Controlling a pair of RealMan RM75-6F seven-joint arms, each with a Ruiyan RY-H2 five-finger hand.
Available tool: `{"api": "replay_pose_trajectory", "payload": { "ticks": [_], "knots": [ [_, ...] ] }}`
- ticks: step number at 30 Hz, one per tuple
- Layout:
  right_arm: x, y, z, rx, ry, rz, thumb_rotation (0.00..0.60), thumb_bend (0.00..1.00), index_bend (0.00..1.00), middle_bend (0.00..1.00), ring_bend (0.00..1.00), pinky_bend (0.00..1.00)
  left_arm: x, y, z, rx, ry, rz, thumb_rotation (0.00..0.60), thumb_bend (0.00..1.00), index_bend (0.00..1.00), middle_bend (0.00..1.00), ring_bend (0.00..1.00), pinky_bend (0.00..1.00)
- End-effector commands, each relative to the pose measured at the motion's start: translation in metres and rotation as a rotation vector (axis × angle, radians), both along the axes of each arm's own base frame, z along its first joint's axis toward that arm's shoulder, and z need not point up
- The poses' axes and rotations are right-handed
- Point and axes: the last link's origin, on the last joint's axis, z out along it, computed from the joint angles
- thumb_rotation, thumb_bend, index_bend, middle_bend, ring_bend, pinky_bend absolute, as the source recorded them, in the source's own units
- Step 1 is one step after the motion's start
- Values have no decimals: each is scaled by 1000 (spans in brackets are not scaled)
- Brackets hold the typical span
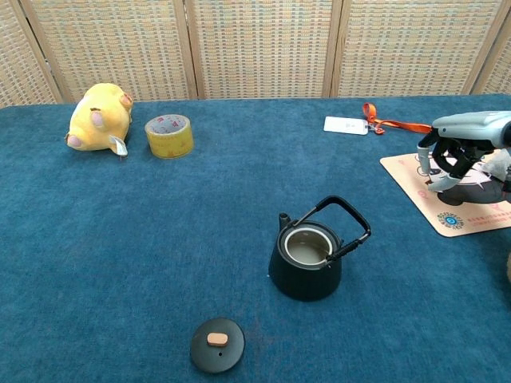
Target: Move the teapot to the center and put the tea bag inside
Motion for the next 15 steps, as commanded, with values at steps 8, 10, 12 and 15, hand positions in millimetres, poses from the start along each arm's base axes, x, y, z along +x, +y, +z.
{"api": "replay_pose_trajectory", "payload": {
  "ticks": [8,10,12,15],
  "knots": [
    [-8,-3,-5,-3,36,-17,499,409,546,781,832,923,-2,-1,0,-2,-1,7,600,352,27,0,0,0],
    [-10,-3,-5,-4,42,-21,499,411,546,781,832,923,-2,-1,-1,-4,-2,7,600,352,27,0,0,0],
    [-12,-3,-5,-5,45,-23,502,411,548,781,832,923,-2,-1,-1,-4,-2,7,600,352,27,0,0,0],
    [-15,-3,-6,-6,55,-30,500,412,551,781,832,923,-3,-1,-1,-6,-2,9,600,353,27,0,0,0]
  ]
}}
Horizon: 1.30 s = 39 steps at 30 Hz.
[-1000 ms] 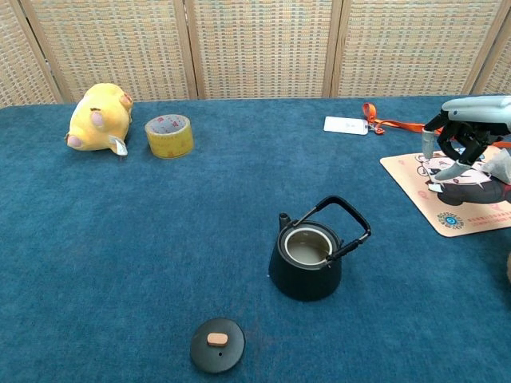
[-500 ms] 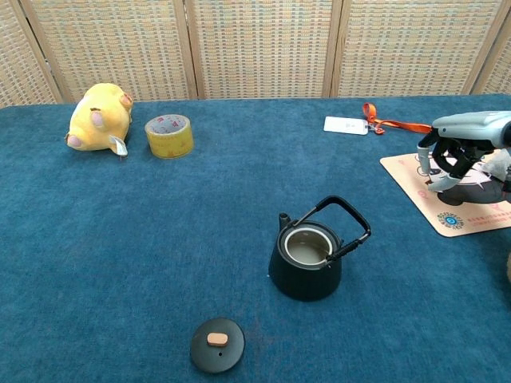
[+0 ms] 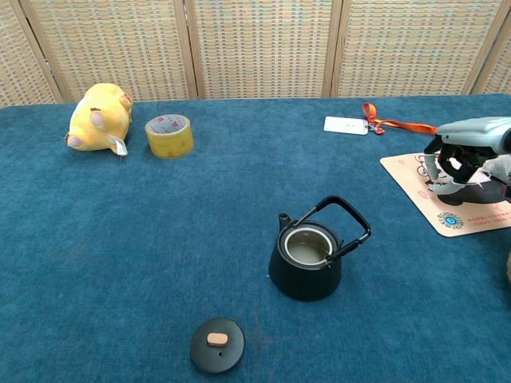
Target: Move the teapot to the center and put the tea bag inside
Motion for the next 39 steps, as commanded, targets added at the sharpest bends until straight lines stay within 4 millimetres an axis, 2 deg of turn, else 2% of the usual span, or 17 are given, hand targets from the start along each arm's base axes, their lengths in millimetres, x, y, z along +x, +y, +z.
{"api": "replay_pose_trajectory", "payload": {
  "ticks": [1,39],
  "knots": [
    [-3,0,-1,-1,7,-9,502,411,552,781,832,923,0,0,0,-1,-1,2,600,353,27,0,0,0],
    [-6,-9,-7,8,47,-30,505,456,577,781,832,923,-5,-1,-2,-10,0,22,600,352,27,0,0,0]
  ]
}}
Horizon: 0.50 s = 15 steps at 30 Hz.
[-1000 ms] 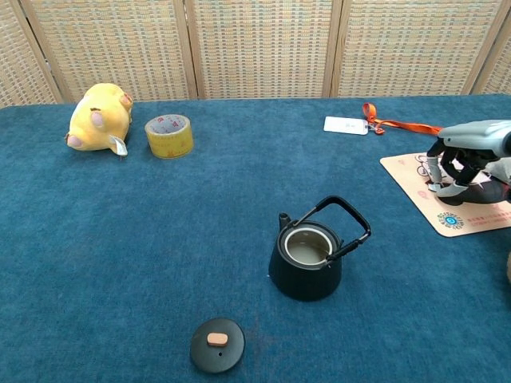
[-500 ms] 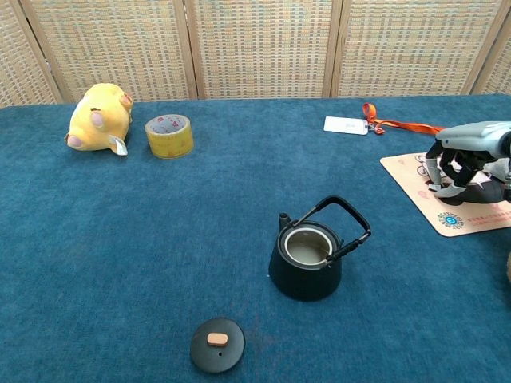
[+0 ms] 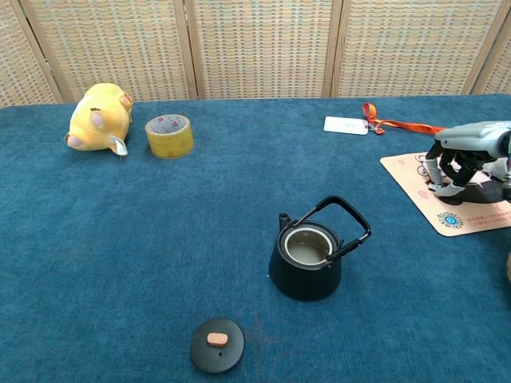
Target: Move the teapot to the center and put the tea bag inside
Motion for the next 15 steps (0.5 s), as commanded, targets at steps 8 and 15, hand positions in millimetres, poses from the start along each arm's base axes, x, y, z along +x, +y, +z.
{"api": "replay_pose_trajectory", "payload": {
  "ticks": [8,15],
  "knots": [
    [-2,0,0,-1,5,-7,501,477,579,782,832,923,0,0,-1,-4,-2,1,600,353,27,0,0,0],
    [-3,-1,0,-3,6,-13,501,497,580,782,832,923,-1,0,-1,-7,-3,4,600,352,27,0,0,0]
  ]
}}
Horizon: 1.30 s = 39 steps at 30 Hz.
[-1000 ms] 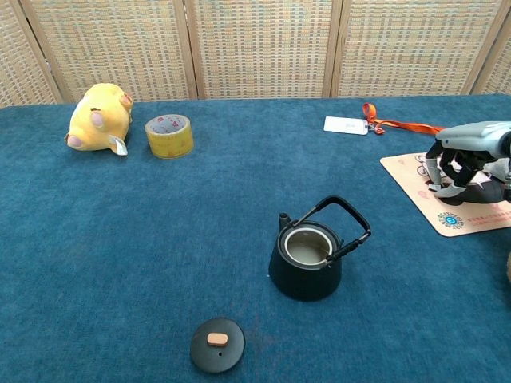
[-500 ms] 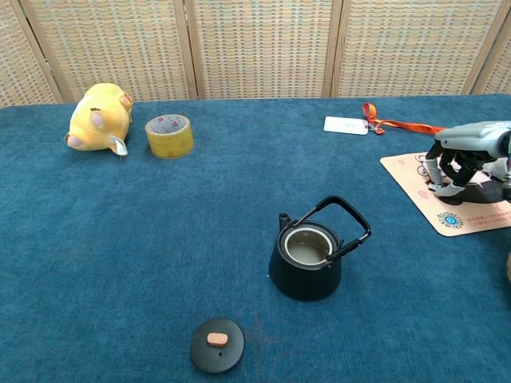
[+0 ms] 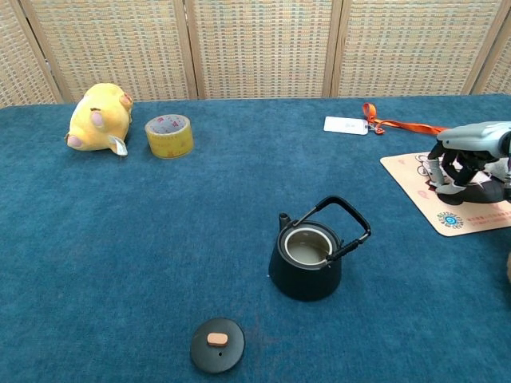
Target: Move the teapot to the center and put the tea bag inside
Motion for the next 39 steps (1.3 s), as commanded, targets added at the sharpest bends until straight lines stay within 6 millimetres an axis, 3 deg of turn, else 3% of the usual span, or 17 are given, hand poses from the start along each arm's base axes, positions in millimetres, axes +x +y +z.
{"api": "replay_pose_trajectory", "payload": {
  "ticks": [1,9,19,32,39],
  "knots": [
    [-1,0,0,0,1,-3,503,500,582,782,832,923,0,0,0,0,0,2,600,352,27,0,0,0],
    [-1,-1,0,-5,0,-7,519,518,593,785,832,923,-1,0,0,-3,-1,3,600,352,27,0,0,0],
    [-4,-1,1,-11,-2,-21,595,528,634,791,835,925,-1,0,0,-1,-1,5,600,353,27,0,0,0],
    [-5,-1,5,-26,-26,-21,600,538,684,797,844,935,0,0,0,0,1,4,600,353,27,0,0,0],
    [14,1,17,-41,-119,39,600,542,685,797,844,935,1,1,1,5,1,1,600,352,27,0,0,0]
  ]
}}
